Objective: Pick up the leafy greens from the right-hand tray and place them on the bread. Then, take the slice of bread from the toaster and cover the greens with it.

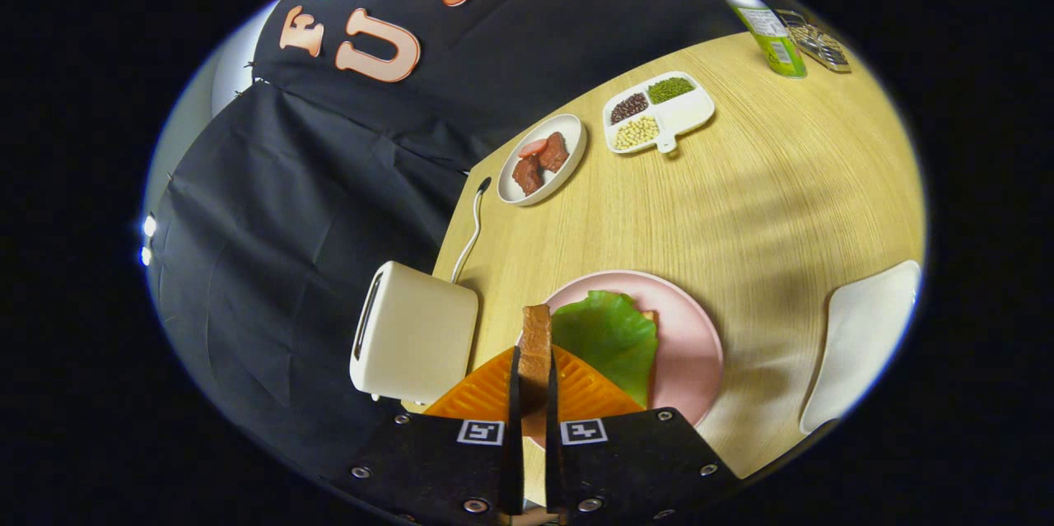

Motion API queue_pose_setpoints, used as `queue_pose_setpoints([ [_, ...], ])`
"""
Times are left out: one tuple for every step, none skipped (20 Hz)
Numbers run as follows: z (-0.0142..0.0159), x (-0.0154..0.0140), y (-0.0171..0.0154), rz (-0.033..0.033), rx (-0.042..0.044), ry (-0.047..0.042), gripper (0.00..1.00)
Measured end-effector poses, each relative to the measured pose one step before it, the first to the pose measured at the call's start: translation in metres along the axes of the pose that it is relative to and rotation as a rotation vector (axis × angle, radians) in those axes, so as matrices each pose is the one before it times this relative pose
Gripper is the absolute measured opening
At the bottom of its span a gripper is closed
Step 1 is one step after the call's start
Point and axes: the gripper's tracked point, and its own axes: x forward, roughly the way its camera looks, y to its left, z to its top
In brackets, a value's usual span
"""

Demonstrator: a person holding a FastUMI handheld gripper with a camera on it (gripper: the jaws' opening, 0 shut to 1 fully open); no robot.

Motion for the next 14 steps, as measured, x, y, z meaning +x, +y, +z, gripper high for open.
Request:
queue_pose_setpoints([
  [0.00048,0.0012,-0.00487,0.00104,0.00457,-0.00389,0.11],
  [-0.00061,-0.00096,-0.00673,-0.00768,-0.00094,-0.00691,0.11],
  [-0.00026,0.00056,-0.00615,-0.00551,-0.00615,-0.00241,0.11],
  [-0.00264,0.00076,-0.00373,-0.00373,-0.00142,0.00043,0.11],
  [-0.00057,0.0015,-0.00347,-0.00119,-0.00128,0.00038,0.11],
  [-0.00242,-0.00058,-0.00392,-0.00183,0.00162,-0.00257,0.11],
  [0.00013,0.00061,-0.00314,-0.00247,0.00165,-0.0052,0.11],
  [-0.00056,0.00155,-0.00408,0.00049,0.00438,-0.00174,0.12],
  [-0.00184,0.00137,-0.00369,-0.00138,0.00638,0.00436,0.13],
  [-0.00045,0.00075,-0.00357,-0.0061,0.00187,-0.00308,0.15],
  [0.00051,0.00021,-0.00377,-0.01225,-0.00762,-0.00581,0.16],
  [-0.00052,0.00036,-0.00469,-0.01746,-0.01017,-0.00343,0.2],
  [0.00007,0.00147,-0.0027,-0.01318,-0.00827,-0.00204,0.24],
  [-0.00088,-0.00232,0.00283,0.00217,-0.00373,-0.00035,0.29],
])
